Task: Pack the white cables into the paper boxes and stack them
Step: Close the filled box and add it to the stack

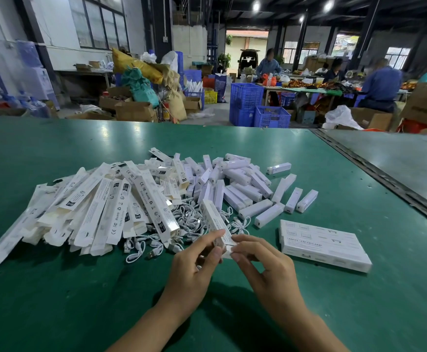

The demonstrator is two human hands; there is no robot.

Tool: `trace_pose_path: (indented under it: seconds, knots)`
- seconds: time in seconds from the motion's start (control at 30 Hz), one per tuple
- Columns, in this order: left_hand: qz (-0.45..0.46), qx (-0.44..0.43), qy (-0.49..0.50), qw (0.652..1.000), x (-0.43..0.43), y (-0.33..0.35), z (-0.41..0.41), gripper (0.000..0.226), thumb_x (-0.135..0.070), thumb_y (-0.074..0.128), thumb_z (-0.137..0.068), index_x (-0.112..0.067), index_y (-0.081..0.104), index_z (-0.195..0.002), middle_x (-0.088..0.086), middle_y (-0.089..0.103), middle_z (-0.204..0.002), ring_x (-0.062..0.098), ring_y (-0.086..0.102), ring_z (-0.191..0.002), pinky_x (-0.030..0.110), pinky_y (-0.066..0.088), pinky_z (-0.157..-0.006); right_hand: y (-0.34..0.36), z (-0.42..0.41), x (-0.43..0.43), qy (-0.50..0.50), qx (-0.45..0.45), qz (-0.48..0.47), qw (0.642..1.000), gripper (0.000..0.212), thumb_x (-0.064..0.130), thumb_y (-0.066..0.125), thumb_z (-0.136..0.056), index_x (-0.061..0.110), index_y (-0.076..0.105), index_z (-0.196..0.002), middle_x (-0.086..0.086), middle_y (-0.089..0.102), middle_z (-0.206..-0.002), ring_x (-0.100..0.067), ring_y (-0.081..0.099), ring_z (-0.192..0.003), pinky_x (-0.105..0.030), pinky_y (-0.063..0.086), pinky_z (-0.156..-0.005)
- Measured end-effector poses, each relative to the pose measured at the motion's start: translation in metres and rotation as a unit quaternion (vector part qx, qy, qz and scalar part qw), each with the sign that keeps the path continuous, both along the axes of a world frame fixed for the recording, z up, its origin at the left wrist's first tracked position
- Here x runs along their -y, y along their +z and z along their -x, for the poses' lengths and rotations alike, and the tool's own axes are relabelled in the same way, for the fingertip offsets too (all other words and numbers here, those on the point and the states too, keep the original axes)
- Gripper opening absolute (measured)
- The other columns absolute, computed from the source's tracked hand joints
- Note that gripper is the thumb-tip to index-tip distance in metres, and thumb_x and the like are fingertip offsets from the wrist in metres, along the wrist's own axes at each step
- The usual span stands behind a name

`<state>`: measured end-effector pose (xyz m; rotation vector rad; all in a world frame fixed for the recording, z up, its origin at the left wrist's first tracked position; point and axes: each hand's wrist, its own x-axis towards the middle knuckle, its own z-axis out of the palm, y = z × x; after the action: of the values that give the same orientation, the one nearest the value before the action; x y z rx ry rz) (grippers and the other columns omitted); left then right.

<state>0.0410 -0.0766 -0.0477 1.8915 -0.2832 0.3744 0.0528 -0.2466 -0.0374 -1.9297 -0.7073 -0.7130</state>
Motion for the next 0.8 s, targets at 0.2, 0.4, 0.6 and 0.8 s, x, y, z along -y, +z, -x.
trace_pose_path:
  seconds: [0.2, 0.4, 0.6, 0.8]
  knots:
    - [-0.011, 0.009, -0.002, 1.0, 0.0007, 0.0032, 0.0012, 0.036, -0.062, 0.047, -0.09, -0.064, 0.051, -0.126, -0.036, 0.061, -0.12, -0.008, 0.061, -0.11, 0.007, 0.046, -0.085, 0.0011, 0.0012, 0.0, 0.004, -0.001, -0.008, 1.0, 0.01, 0.017, 0.067, -0.087, 0.009, 0.072, -0.089, 0.003, 0.068, -0.103, -0.004, 0.067, -0.09, -0.02, 0.055, -0.077]
    - [-0.028, 0.023, -0.009, 0.999, 0.0006, 0.0032, 0.0011, 0.036, -0.067, 0.056, -0.084, -0.067, 0.055, -0.12, -0.029, 0.069, -0.109, -0.006, 0.065, -0.102, 0.006, 0.046, -0.082, 0.0014, 0.0031, 0.0005, -0.003, -0.057, -0.052, 0.997, 0.009, 0.021, 0.072, -0.084, 0.016, 0.065, -0.087, 0.012, 0.068, -0.092, -0.008, 0.068, -0.083, -0.02, 0.055, -0.073]
    - [-0.021, 0.032, -0.013, 0.999, 0.001, 0.0036, 0.0003, 0.032, -0.063, 0.056, -0.085, -0.065, 0.058, -0.117, -0.032, 0.066, -0.112, -0.005, 0.065, -0.104, 0.007, 0.046, -0.085, 0.0012, 0.0063, -0.003, -0.001, -0.136, -0.103, 0.985, 0.024, 0.014, 0.08, -0.078, 0.027, 0.064, -0.091, 0.012, 0.069, -0.087, -0.011, 0.07, -0.083, -0.019, 0.055, -0.073]
    - [-0.012, 0.027, -0.038, 0.999, 0.0, 0.0062, 0.002, 0.031, -0.062, 0.052, -0.089, -0.06, 0.058, -0.119, -0.032, 0.068, -0.109, -0.003, 0.066, -0.1, 0.006, 0.046, -0.08, 0.0072, 0.008, -0.0067, 0.076, -0.326, -0.24, 0.911, 0.039, 0.016, 0.077, -0.076, 0.018, 0.059, -0.111, -0.007, 0.065, -0.099, -0.018, 0.068, -0.081, -0.026, 0.054, -0.065]
